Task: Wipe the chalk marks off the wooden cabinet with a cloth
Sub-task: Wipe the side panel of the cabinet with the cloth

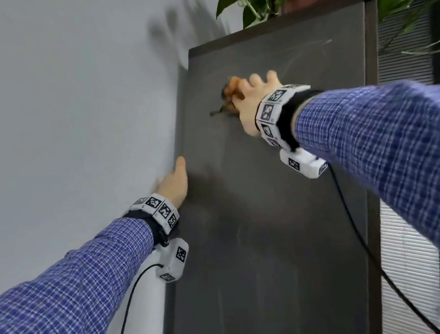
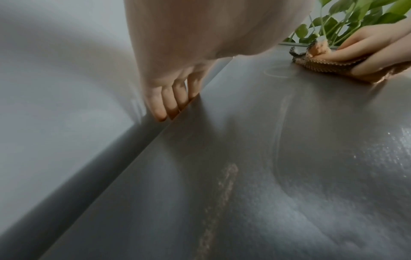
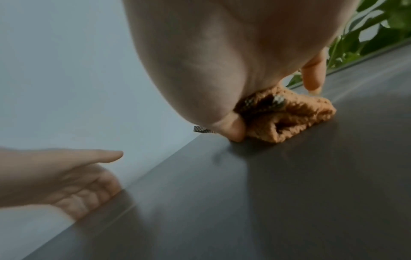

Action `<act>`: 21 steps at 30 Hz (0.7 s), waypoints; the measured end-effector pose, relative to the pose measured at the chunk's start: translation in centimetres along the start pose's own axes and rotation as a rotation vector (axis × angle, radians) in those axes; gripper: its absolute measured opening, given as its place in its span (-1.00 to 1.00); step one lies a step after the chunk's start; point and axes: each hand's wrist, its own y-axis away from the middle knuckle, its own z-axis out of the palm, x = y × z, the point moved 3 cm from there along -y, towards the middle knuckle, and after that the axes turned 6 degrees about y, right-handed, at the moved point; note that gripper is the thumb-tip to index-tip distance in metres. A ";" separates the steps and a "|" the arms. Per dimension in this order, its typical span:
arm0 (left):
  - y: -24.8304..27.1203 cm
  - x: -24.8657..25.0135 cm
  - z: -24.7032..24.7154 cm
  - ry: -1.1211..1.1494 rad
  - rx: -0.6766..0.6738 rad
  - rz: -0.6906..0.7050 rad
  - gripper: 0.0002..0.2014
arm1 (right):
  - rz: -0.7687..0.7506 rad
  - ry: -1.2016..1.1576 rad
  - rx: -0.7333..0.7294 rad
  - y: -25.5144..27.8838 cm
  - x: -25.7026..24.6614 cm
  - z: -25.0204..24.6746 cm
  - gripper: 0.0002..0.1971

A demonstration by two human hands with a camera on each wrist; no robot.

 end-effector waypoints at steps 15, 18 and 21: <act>-0.5 5.0 0.7 0.125 0.081 0.152 -0.48 | 0.020 -0.069 -0.032 2.7 -2.7 0.0 -0.15; -0.4 6.2 0.6 0.101 0.082 0.173 -0.46 | 0.210 -0.010 -0.113 0.6 4.2 -0.7 0.01; -0.6 6.6 0.5 0.068 0.061 0.188 -0.49 | 0.283 -0.039 -0.146 1.2 6.0 -0.5 0.04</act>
